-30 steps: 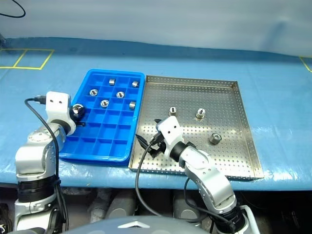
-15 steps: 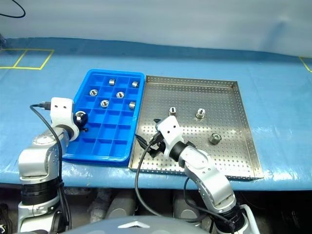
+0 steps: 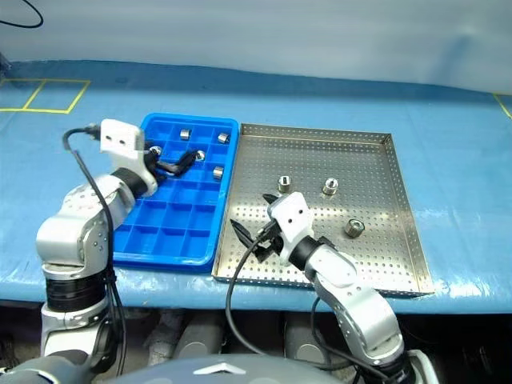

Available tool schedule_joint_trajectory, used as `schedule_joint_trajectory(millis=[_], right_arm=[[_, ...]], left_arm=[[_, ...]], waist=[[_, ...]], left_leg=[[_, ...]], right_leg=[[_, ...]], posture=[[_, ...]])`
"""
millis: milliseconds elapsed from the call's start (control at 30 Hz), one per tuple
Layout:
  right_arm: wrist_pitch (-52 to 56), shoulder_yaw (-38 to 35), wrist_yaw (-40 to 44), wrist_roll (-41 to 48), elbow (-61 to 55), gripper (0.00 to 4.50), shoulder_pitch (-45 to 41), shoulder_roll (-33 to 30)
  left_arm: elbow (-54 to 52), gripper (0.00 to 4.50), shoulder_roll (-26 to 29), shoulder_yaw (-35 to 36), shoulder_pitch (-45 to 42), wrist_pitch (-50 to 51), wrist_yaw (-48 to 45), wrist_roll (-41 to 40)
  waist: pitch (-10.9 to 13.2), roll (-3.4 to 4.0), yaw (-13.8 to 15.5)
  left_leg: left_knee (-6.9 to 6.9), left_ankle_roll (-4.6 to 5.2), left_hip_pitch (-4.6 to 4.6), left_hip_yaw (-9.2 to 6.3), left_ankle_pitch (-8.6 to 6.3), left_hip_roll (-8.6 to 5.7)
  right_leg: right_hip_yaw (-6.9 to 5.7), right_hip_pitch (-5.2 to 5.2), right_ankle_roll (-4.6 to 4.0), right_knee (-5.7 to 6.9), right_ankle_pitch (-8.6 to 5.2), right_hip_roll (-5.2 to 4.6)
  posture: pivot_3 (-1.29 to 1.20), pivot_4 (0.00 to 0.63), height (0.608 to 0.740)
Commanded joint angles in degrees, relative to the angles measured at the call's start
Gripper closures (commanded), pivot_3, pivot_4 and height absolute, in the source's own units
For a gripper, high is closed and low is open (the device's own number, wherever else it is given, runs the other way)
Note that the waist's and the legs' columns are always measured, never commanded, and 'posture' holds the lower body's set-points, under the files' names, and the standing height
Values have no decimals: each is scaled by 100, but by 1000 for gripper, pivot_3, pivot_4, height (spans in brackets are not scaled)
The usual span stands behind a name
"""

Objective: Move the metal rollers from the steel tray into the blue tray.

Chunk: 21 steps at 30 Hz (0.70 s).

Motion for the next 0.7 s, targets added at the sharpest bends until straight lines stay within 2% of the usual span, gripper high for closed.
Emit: schedule_joint_trajectory(millis=[33, 133, 300, 533, 700], right_arm=[[107, -403, 101, 157, -580, 0, 276, -306], [199, -759, 123, 212, -822, 0, 611, -589], [288, -1056, 34, 281, -1000, 0, 877, -681], [258, -928, -202, 169, -938, 0, 946, -501], [216, -779, -332, 65, -871, 0, 955, -393]], left_arm=[[151, 6, 161, -507, -243, -382, -673, -173], [629, 6, 264, -1060, -514, -487, -1201, -182], [1714, 6, 234, -1805, -1093, -876, -1821, 62], [3819, 6, -296, -2612, -2082, -1750, -1842, 974], [5108, 6, -858, -2709, -2605, -2388, -1694, 1395]], waist=[[0, 0, -68], [-1, 2, -161], [0, 2, -346], [-1, 3, -457], [0, 3, -481]], left_leg=[[0, 1, 0, 0, 0, 0], [3, 1, 2, -1, 0, 0], [5, 4, 7, -1, 2, 3], [8, 9, 2, -2, 4, -10], [8, 14, -9, -1, 1, -15]], right_leg=[[1, 0, 0, -1, 0, 0], [1, 2, 2, 2, -1, 3], [5, 2, 27, 7, -14, 10], [14, 2, 35, 5, -10, 5], [17, -7, 38, 0, -9, 3]], posture=[[-16, 150, 740], [-42, 150, 740], [-79, 150, 740], [-116, 150, 740], [-138, 150, 740]])
